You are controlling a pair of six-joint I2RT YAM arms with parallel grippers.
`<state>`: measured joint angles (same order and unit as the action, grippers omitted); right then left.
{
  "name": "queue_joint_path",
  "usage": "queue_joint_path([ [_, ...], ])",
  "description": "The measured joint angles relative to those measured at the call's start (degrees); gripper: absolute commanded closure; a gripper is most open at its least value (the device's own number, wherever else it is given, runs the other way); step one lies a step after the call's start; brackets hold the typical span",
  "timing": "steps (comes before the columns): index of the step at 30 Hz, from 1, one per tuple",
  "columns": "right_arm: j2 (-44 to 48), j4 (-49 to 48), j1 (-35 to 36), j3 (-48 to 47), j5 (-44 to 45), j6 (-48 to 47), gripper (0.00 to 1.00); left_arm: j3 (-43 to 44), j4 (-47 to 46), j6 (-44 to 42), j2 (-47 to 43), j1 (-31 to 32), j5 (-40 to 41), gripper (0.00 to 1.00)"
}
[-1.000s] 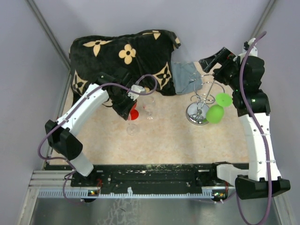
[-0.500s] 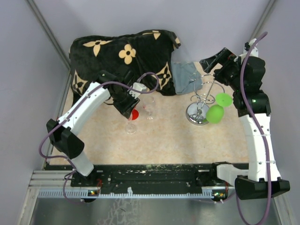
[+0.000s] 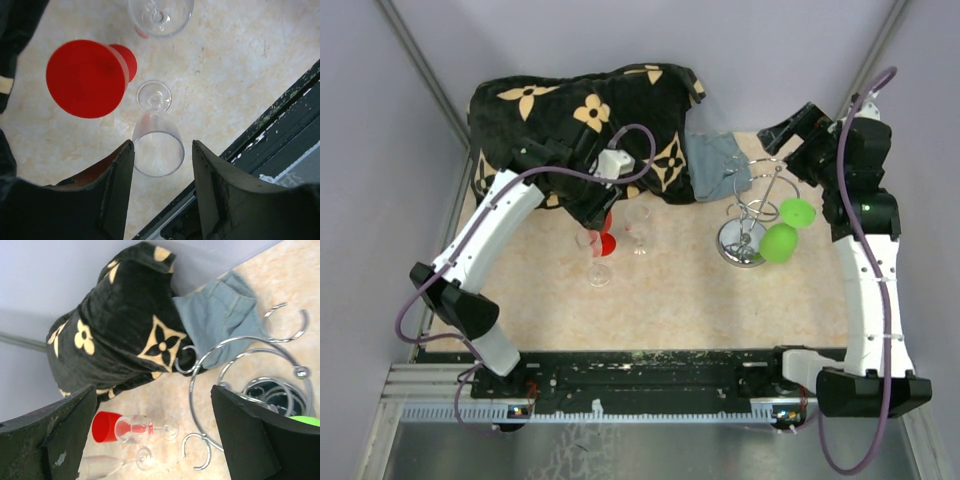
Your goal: Take the wine glass off the wine glass rack
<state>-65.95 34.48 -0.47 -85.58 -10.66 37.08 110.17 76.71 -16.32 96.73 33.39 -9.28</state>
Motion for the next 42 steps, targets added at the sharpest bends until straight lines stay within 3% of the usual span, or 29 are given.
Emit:
queue_joint_path([
  [8,-0.98,4.92,-8.00,-2.64,-1.09,0.42,0.03,6.99,-2.36,1.51,-0.46,0.00,-2.60,0.49],
  [17,1.92,10.32,-21.18,-2.67,-3.06,0.61,0.03,14.27,-6.14,3.50,-0.15,-0.81,-3.34,0.45],
  [23,8.11,12.76,-30.80,4.26,-7.93,2.36,0.03,20.87,-7.45,6.80,4.22,-5.09,-10.12,0.43],
  [31,15.17,13.09,-34.56,14.47,-13.60,7.04,0.05,23.08,-11.47,13.20,10.58,-16.68,-22.18,0.42],
  [36,23.08,9.86,-34.91,26.21,-17.49,14.32,0.10,21.66,-14.78,17.03,11.10,-21.35,-29.33,0.39],
  [42,31.85,4.87,-34.97,39.08,-20.35,23.82,0.14,13.42,-26.56,25.99,9.75,-25.73,-41.16,0.35],
])
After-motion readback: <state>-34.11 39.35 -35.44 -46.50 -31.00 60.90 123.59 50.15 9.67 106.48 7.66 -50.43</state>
